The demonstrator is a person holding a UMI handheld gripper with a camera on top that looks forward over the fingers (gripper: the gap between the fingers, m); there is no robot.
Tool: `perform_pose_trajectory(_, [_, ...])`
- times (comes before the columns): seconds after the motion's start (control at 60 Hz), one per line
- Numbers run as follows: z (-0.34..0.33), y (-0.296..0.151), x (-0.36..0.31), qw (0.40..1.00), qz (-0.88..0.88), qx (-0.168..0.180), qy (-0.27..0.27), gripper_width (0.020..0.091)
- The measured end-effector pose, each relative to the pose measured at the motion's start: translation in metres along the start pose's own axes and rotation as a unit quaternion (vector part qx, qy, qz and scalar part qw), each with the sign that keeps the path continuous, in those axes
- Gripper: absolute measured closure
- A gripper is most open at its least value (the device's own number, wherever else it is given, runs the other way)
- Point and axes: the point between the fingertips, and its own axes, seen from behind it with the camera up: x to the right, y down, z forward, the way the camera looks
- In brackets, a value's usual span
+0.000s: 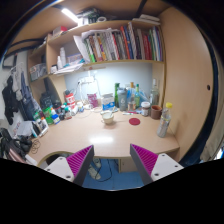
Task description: Pour water
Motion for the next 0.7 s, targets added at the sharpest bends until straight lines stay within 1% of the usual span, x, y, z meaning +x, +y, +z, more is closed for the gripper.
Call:
perform_pose_trajectory(0.183, [0.005,0.005,-0.02,1.0,0.0,0.003,0.015,0.0276])
perform_pose_trajectory(0.4, [0.019,0.008,-0.001,0.999,-0.004,0.003,0.033,0.0272])
perform_pose_trajectory(0.567, [0.039,-0.004,0.061,0.997,-0.029,0.026,0.059,0.027])
perform_pose_trajectory(0.7, [0.071,-0.017,0.142,0.994,-0.025,0.054,0.094,0.0273])
